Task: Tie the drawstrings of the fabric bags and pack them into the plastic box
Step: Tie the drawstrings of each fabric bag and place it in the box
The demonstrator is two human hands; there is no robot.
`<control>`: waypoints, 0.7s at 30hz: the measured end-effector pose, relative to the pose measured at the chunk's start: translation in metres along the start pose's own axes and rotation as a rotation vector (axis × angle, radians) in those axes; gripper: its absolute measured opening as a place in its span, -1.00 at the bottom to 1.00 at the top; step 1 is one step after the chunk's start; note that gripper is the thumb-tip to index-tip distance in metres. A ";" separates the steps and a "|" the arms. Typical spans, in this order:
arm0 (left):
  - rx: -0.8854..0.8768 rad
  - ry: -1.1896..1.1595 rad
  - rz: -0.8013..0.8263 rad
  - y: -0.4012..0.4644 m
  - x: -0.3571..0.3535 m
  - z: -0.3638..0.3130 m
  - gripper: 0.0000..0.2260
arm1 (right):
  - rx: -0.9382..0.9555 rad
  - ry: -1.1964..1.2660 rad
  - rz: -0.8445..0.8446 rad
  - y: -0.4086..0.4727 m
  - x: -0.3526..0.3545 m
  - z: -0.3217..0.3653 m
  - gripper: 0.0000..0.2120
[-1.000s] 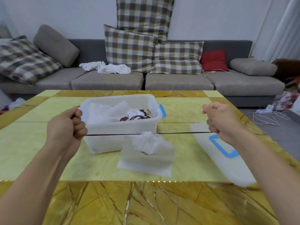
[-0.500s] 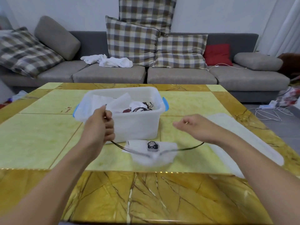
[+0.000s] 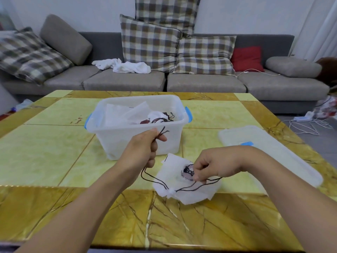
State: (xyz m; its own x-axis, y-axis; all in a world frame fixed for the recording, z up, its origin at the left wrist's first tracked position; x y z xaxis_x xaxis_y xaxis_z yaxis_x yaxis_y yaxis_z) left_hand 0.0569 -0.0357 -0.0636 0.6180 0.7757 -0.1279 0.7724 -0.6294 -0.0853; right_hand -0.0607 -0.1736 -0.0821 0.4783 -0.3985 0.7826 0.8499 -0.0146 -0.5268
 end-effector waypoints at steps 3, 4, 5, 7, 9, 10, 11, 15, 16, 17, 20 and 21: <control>0.105 -0.234 0.036 0.003 -0.014 0.002 -0.77 | 0.054 0.102 -0.065 -0.006 0.009 0.003 -0.66; 0.084 -0.236 0.060 0.002 -0.017 0.001 -0.76 | 0.073 0.158 -0.091 -0.006 0.012 0.003 -0.64; 0.050 -0.213 0.083 0.001 -0.019 0.000 -0.75 | 0.077 0.221 -0.111 -0.006 0.013 0.003 -0.63; -0.002 -0.149 0.087 -0.001 -0.019 0.000 -0.73 | 0.056 0.297 -0.084 -0.003 0.010 -0.001 -0.60; -0.036 -0.095 0.045 -0.003 -0.014 0.000 -0.73 | 0.006 0.276 0.048 -0.003 -0.002 -0.003 -0.60; -0.053 -0.066 0.016 -0.003 -0.011 -0.002 -0.73 | -0.031 0.206 0.104 -0.005 -0.008 -0.006 -0.58; -0.071 -0.040 -0.023 -0.003 -0.007 -0.004 -0.74 | -0.061 0.109 0.122 -0.007 -0.010 -0.009 -0.56; -0.123 -0.069 -0.247 0.000 0.020 -0.013 -0.67 | -0.060 0.056 -0.181 -0.006 0.012 -0.024 -0.72; -0.118 -0.098 -0.286 0.001 0.025 -0.015 -0.65 | -0.041 0.163 -0.316 -0.009 0.024 -0.026 -0.73; -0.101 -0.126 -0.294 0.002 0.027 -0.016 -0.64 | -0.008 0.312 -0.437 -0.014 0.036 -0.028 -0.72; 0.040 -0.197 -0.079 0.001 -0.004 -0.013 -0.78 | 0.213 0.892 -0.550 -0.027 0.056 -0.009 -0.79; 0.079 -0.181 0.050 -0.004 -0.022 -0.012 -0.84 | 0.315 1.048 -0.528 -0.030 0.060 0.008 -0.84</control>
State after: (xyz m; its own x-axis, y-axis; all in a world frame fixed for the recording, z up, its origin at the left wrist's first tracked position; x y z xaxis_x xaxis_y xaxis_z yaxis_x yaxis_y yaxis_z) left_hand 0.0419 -0.0491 -0.0489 0.6137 0.7267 -0.3087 0.7229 -0.6744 -0.1506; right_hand -0.0562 -0.1894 -0.0167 -0.2298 -0.9613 0.1521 0.9723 -0.2335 -0.0068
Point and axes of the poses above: each hand's wrist, its own y-axis towards the middle knuckle, its own x-axis out of the back of the hand, z = x × y, the point moved 8 cm from there along y, towards the middle knuckle, and after that the axes turned 8 degrees about -y, right-handed, at the moved point
